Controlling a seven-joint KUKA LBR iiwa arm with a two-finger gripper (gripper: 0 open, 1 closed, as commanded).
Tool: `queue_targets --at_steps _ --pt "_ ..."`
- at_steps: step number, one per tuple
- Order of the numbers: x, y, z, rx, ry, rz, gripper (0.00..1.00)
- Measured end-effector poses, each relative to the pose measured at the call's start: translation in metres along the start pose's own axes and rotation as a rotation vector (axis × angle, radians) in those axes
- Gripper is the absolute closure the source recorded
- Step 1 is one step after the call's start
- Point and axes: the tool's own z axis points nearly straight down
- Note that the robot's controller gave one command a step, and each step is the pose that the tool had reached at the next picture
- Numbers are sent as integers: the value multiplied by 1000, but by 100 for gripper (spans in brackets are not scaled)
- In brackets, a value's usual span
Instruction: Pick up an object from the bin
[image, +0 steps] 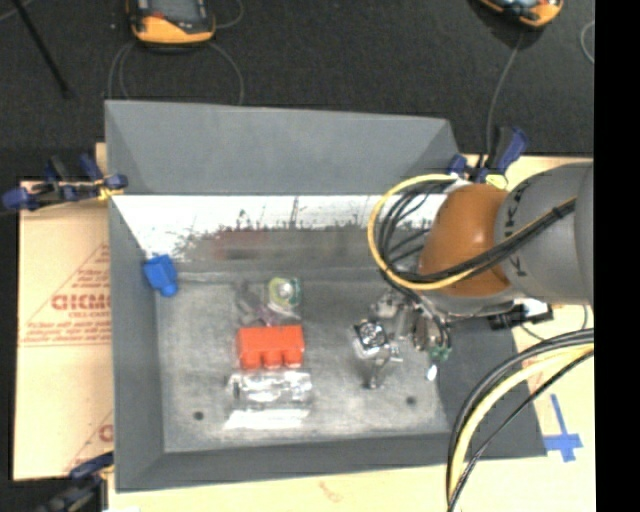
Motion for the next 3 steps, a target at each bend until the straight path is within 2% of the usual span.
queue_targets --at_steps 1,2,3 --pt "-3 2 -30 3 4 -65 0" --pt "-5 7 -28 0 4 82 0" --pt "-3 0 -2 -2 2 227 0"
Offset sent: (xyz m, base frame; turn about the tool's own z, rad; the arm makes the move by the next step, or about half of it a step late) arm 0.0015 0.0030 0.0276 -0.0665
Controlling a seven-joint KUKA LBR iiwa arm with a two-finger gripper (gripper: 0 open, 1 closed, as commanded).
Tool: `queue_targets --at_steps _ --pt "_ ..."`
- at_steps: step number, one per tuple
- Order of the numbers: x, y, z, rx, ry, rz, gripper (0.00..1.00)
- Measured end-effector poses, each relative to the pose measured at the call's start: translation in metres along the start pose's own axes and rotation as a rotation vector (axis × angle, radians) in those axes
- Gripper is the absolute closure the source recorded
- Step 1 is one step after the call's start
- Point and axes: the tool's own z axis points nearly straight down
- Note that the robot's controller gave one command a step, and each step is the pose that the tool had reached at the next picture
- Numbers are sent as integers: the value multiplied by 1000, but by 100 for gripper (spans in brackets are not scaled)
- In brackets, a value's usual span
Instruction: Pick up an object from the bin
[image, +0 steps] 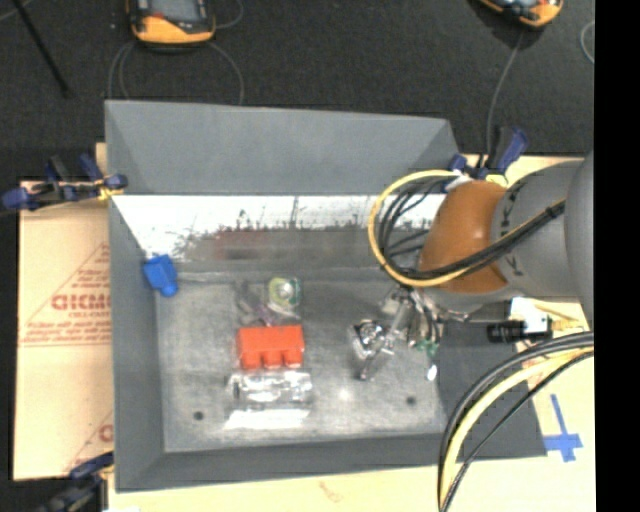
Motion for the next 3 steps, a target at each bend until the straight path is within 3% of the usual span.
queue_targets --at_steps 1,2,3 --pt "-2 0 -2 3 1 -7 0" --pt "-5 0 -4 3 -8 -8 100" --pt "-9 1 -74 2 -1 -16 100"
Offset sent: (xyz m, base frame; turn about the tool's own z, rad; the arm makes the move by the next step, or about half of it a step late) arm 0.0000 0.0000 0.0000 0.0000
